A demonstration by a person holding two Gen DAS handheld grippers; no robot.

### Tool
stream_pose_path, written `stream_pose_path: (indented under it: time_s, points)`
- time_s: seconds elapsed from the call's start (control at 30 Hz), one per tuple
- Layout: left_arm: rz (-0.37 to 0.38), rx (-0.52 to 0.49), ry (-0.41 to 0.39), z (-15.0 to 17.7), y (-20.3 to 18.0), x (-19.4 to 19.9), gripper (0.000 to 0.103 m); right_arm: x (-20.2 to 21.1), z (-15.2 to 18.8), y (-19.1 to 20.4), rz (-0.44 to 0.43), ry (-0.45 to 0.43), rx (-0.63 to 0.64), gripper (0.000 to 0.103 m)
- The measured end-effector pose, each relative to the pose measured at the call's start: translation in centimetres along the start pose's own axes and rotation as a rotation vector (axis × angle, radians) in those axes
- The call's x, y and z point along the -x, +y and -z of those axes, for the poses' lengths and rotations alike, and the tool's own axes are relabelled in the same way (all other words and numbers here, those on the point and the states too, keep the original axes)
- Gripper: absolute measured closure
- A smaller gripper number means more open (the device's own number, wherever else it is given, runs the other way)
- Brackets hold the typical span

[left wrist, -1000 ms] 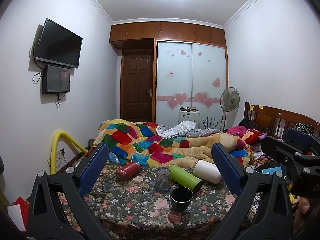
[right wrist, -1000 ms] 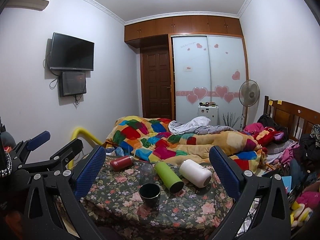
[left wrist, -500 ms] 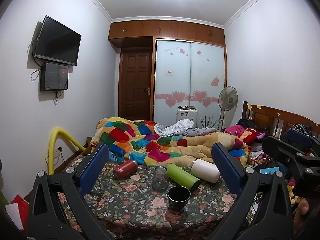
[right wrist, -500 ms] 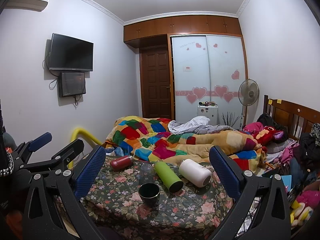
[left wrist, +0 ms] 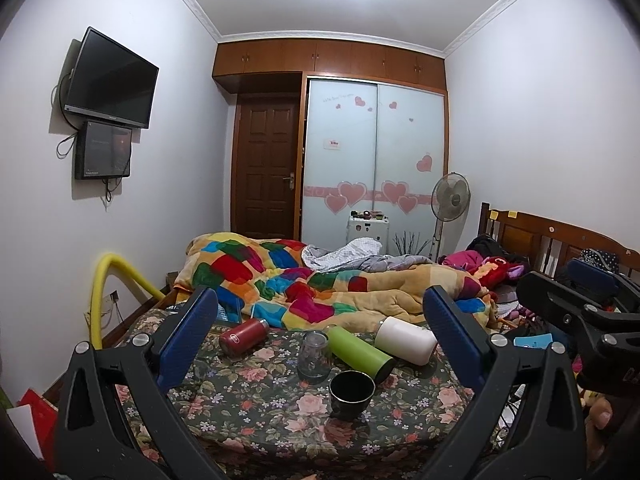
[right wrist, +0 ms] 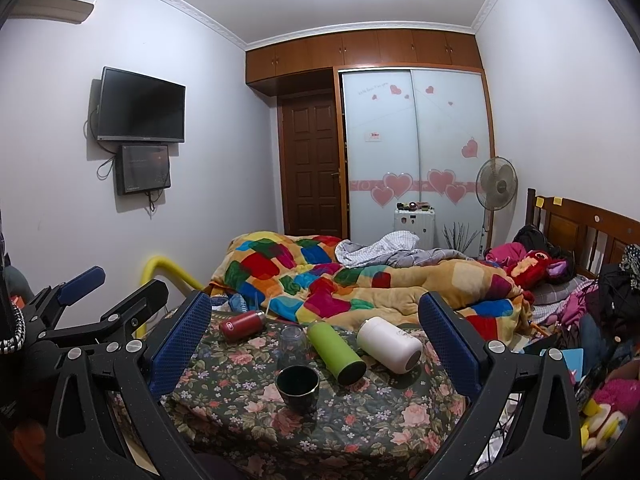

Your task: Flip cup upright

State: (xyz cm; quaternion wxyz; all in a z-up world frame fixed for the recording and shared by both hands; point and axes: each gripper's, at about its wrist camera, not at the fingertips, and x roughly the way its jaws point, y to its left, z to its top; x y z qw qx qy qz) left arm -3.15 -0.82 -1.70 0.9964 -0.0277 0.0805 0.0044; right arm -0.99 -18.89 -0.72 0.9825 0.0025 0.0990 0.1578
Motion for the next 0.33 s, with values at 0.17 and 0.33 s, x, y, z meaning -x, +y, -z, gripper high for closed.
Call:
stream_pose_path:
  time_s: [0.17, 0.33]
  points:
    - [0.003, 0.012, 0.006, 0.1, 0.5, -0.2, 0.000, -0.1, 0.1, -0.1, 0.002, 0.005, 0.001, 0.000]
    - [-0.001, 0.026, 0.012, 0.3, 1.4, -0.5, 0.000, -0.3, 0.5, -0.1, 0.005, 0.016, 0.003, 0.000]
